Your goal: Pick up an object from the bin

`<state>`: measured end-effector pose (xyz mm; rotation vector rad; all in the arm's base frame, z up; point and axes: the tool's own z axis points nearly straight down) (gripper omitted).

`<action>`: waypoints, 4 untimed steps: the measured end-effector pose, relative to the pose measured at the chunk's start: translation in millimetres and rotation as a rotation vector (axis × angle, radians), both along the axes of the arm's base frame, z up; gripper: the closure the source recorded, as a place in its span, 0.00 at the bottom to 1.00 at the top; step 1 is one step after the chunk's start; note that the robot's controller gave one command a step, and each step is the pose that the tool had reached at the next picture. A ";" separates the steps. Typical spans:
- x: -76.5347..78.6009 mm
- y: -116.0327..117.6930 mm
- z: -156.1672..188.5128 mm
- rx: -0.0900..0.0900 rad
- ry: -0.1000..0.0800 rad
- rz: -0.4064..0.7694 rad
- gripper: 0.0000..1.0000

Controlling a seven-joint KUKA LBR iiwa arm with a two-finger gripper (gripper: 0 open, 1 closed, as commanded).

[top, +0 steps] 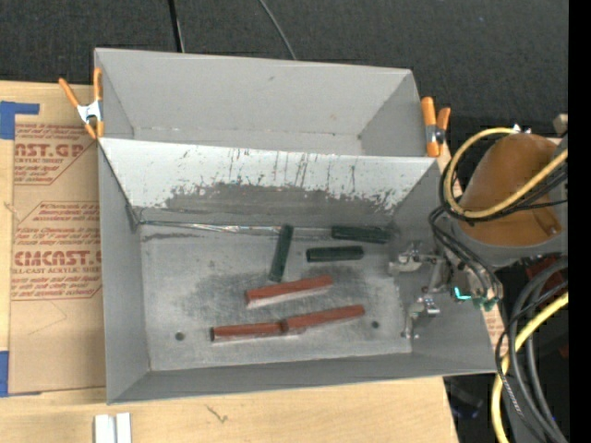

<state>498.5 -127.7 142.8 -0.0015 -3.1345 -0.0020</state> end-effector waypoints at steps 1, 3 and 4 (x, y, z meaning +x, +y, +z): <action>2.1 0.4 4.1 -0.001 -0.008 0.001 0.00; 10.6 53.1 -69.3 -0.001 -0.006 0.180 1.00; 19.8 57.9 101.1 -0.003 -0.015 0.176 1.00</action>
Offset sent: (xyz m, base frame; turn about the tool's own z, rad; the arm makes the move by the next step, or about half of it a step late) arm 0.0095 0.0529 -0.0728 -0.1797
